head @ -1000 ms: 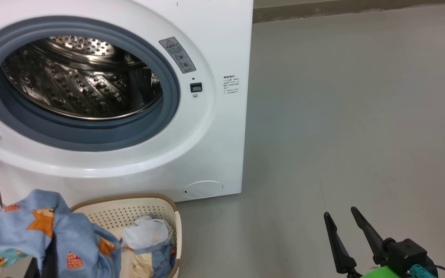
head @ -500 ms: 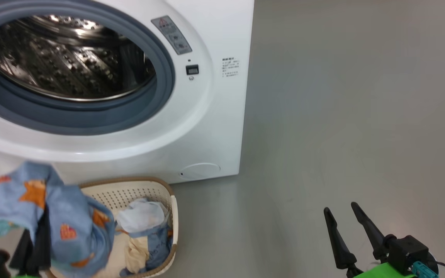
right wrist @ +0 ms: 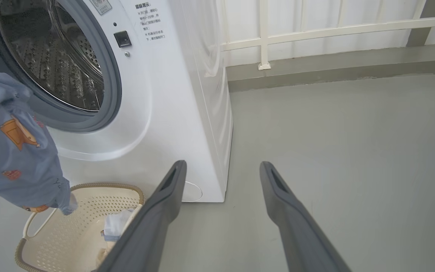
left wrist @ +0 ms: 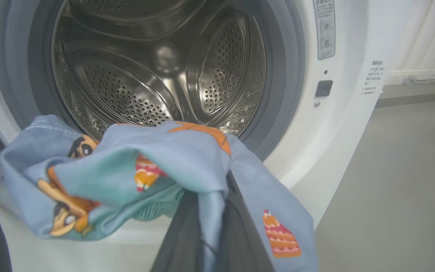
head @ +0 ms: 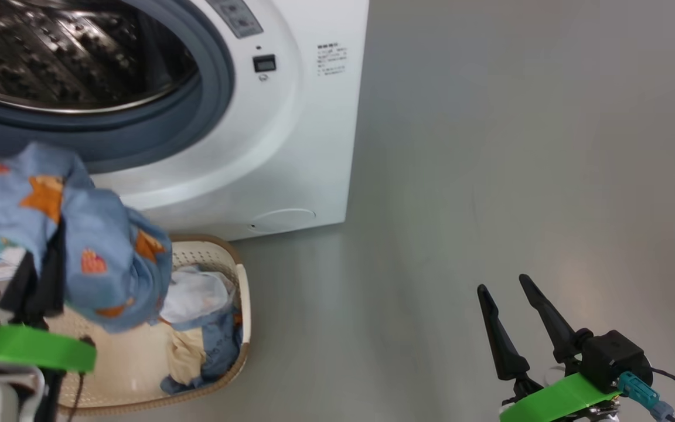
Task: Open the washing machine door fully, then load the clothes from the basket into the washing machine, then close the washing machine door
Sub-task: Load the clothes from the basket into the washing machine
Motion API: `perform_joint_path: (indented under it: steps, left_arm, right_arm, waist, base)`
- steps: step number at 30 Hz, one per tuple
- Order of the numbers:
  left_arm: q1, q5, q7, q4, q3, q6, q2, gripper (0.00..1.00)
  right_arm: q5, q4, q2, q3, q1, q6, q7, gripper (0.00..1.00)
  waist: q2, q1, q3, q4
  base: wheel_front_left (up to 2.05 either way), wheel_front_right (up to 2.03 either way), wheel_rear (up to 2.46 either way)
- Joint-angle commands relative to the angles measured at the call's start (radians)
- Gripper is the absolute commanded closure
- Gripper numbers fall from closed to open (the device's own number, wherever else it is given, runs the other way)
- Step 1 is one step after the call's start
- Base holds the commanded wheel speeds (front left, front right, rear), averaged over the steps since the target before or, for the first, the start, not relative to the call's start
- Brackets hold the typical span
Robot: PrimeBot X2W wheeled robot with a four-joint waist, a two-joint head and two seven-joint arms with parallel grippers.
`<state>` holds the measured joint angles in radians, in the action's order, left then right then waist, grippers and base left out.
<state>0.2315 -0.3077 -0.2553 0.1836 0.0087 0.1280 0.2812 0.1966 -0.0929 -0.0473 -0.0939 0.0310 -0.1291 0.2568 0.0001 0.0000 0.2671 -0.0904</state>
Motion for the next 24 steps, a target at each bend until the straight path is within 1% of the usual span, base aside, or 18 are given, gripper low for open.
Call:
perform_joint_path:
  steps: [1,9,17,24]
  left_arm:
    - [0.047,-0.008,-0.006,-0.013,0.032,0.002,0.045,1.0]
    - [0.21,-0.038,0.007,0.081,-0.028,0.002,0.139,1.0]
    - [0.409,-0.072,0.049,0.202,-0.08,0.003,0.217,1.0]
    - [0.558,-0.105,0.081,0.29,-0.146,0.003,0.26,1.0]
  right_arm:
    - [0.012,0.026,-0.003,-0.03,0.022,-0.002,0.005,0.0]
    - [0.02,0.043,-0.003,-0.04,0.041,-0.002,0.005,0.0]
    - [0.028,0.062,-0.003,-0.057,0.06,-0.002,0.005,0.0]
    - [0.037,0.071,-0.003,-0.063,0.067,-0.002,0.005,0.0]
  waist:
    - [-0.0001,0.0,0.032,-0.023]
    - [-0.0001,0.0,0.1,-0.055]
    - [-0.0001,0.0,0.171,-0.09]
    - [-0.0001,0.0,0.225,-0.109]
  base:
    - [0.0,0.0,0.0]
    - [0.0,0.0,0.0]
    - [0.0,0.0,0.0]
    - [0.0,0.0,0.0]
